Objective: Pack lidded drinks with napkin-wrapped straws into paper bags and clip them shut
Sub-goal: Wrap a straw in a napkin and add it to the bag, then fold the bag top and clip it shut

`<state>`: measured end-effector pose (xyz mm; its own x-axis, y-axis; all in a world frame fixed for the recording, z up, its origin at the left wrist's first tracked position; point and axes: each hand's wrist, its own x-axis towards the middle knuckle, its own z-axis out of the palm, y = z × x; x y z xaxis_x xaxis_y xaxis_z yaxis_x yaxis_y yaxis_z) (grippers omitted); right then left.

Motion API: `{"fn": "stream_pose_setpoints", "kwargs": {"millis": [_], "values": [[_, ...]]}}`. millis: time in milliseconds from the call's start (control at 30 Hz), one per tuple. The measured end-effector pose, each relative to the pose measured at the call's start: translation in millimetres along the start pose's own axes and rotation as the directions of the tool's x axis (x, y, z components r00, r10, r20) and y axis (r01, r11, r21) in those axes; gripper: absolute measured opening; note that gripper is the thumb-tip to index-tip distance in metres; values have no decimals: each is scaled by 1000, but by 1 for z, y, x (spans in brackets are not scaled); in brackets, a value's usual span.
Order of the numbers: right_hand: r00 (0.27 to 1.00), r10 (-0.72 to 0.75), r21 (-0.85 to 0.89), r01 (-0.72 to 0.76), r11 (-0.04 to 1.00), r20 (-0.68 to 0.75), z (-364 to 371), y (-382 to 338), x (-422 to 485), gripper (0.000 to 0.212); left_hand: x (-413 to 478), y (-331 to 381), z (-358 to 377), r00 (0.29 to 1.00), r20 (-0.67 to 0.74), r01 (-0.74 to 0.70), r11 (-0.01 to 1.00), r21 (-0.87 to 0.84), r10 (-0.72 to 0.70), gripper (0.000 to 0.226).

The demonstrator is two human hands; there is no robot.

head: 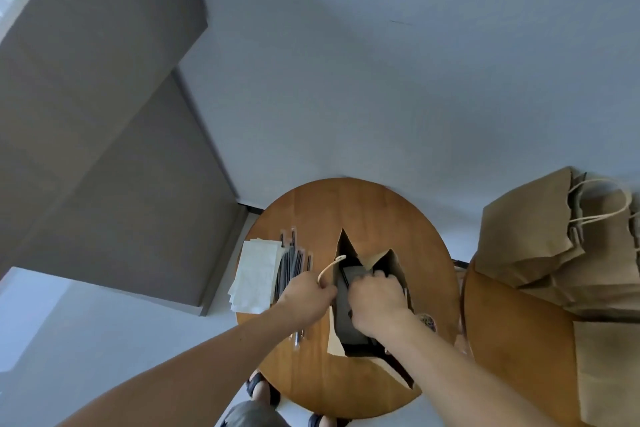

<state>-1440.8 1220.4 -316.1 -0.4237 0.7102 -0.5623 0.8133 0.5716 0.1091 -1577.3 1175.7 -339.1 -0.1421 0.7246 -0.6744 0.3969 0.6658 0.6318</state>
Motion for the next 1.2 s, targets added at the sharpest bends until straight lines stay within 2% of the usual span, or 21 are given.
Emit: {"fn": "stream_pose_setpoints", "kwargs": {"millis": [100,167,200,267,300,367,433,467,533,633,733,767,800,867,967,1033,1067,1100,1167,1200], "values": [[961,-82,123,118,985,-264,-19,26,-21,34,0,0,3,999,-7,-53,998,24,53,18],[910,42,377,129,917,-411,-24,51,-27,42,-3,2,7,996,4,-86,996,34,86,13],[906,154,547,97,831,-394,-24,62,-29,46,-6,2,9,996,23,-88,996,13,88,15],[932,314,815,-37,578,-181,-15,79,-29,55,-10,0,13,992,94,-78,996,-44,82,49],[943,328,869,-110,482,-62,-5,82,-29,58,-12,-1,16,987,141,-71,995,-70,80,69],[952,288,916,-206,343,106,17,83,-30,61,-16,-3,24,971,224,-56,992,-113,80,91],[950,210,947,-269,178,230,32,77,-34,63,-18,-2,31,952,299,-32,990,-135,71,98],[950,167,950,-287,121,266,36,72,-35,62,-21,-1,34,940,332,-36,988,-149,84,94],[961,107,961,-264,86,254,40,64,-37,56,-23,2,42,921,370,-65,986,-154,119,78],[978,104,979,-191,73,183,38,52,-39,42,-26,2,51,904,400,-93,984,-154,148,71],[979,130,986,-161,35,155,38,48,-40,37,-32,2,56,929,337,-45,950,-308,153,52],[979,140,989,-148,-27,150,39,49,-41,35,-33,1,57,944,292,-57,945,-322,156,47],[977,138,981,-142,-133,160,38,49,-42,33,-33,-2,57,955,252,-86,957,-277,159,49],[974,135,950,-137,-279,180,37,51,-43,28,-35,-10,57,952,256,-138,983,-122,165,66],[977,137,954,-118,-277,161,40,53,-41,23,-40,-17,63,928,339,-185,980,67,152,91],[988,100,973,-93,-211,117,41,54,-39,29,-42,-12,71,930,304,-241,967,83,206,98],[992,85,984,-76,-163,90,42,55,-39,34,-42,-7,76,941,257,-245,966,75,219,92],[995,77,993,-55,-107,63,44,56,-37,38,-41,-2,79,956,194,-238,968,74,220,76],[997,78,999,-9,47,6,45,61,-35,42,-39,8,82,983,30,-182,968,171,180,20],[997,73,987,26,160,-39,46,65,-35,44,-37,11,82,985,-49,-146,959,241,163,13]]}}
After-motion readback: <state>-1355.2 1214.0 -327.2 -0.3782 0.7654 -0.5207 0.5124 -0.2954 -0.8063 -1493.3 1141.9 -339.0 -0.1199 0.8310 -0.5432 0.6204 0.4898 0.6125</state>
